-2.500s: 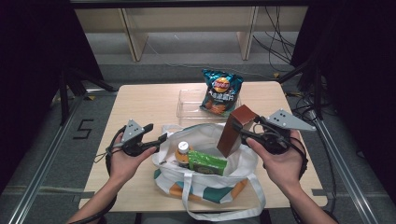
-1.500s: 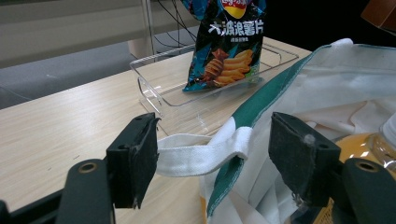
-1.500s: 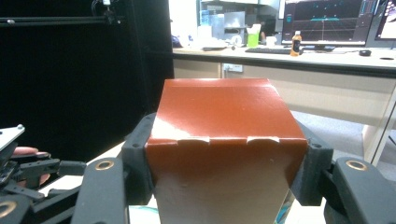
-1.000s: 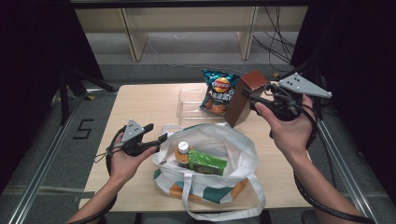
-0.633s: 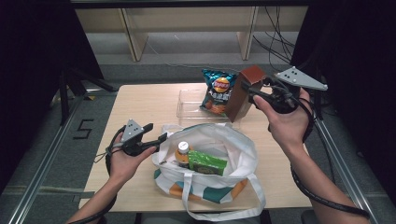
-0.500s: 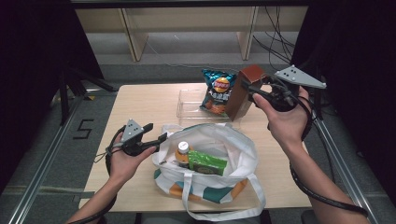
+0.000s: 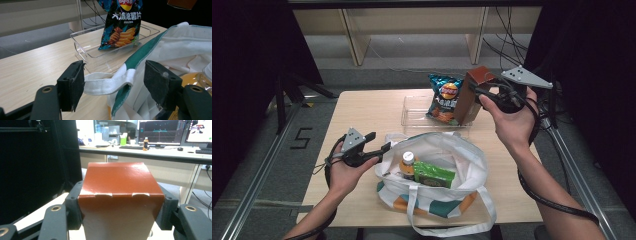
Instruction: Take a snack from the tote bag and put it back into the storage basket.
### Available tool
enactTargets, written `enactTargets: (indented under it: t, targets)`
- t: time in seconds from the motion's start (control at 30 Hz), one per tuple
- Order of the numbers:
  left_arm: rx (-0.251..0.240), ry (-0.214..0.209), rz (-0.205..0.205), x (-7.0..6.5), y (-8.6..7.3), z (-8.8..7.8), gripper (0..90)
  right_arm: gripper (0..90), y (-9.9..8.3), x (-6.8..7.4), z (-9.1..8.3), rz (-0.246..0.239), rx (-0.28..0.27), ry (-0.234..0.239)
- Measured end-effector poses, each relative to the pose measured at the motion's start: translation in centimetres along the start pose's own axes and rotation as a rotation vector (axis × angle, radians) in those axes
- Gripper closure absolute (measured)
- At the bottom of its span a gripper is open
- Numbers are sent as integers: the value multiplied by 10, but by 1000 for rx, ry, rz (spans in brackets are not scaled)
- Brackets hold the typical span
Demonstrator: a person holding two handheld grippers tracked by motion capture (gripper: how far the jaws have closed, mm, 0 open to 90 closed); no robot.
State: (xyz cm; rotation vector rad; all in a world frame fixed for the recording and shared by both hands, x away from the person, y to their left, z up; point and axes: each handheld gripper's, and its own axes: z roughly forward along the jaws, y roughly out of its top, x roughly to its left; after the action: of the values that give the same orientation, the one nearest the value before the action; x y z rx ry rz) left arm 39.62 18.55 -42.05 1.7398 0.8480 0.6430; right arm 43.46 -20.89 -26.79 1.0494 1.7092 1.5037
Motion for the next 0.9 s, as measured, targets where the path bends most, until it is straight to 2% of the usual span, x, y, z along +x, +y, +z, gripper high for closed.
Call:
enactTargets:
  t: [0.23, 0.3, 0.4, 0.43, 0.5, 0.67, 0.8, 0.9]
  targets:
    - [1, 2, -1, 0, 0, 0, 326, 394, -1, -7, 10, -2, 1, -17]
    - [1, 2, 2, 0, 0, 0, 326, 394, -1, -7, 13, 16, 5, -24]
    - [2, 2, -1, 0, 0, 0, 325, 394, -1, -10, 18, -4, 2, -29]
    - [2, 2, 0, 0, 0, 0, 326, 394, -2, -9, 20, 12, 7, -35]
    - [2, 1, 0, 0, 0, 0, 326, 394, -1, -10, 22, 14, 12, -35]
    - [1, 1, 0, 0, 0, 0, 325, 394, -2, -12, 29, -2, 12, -46]
    - [-1, 2, 0, 0, 0, 0, 324, 394, -4, -14, 33, 18, 17, -51]
    - [-1, 2, 0, 0, 0, 0, 324, 394, -5, -17, 37, 13, 23, -56]
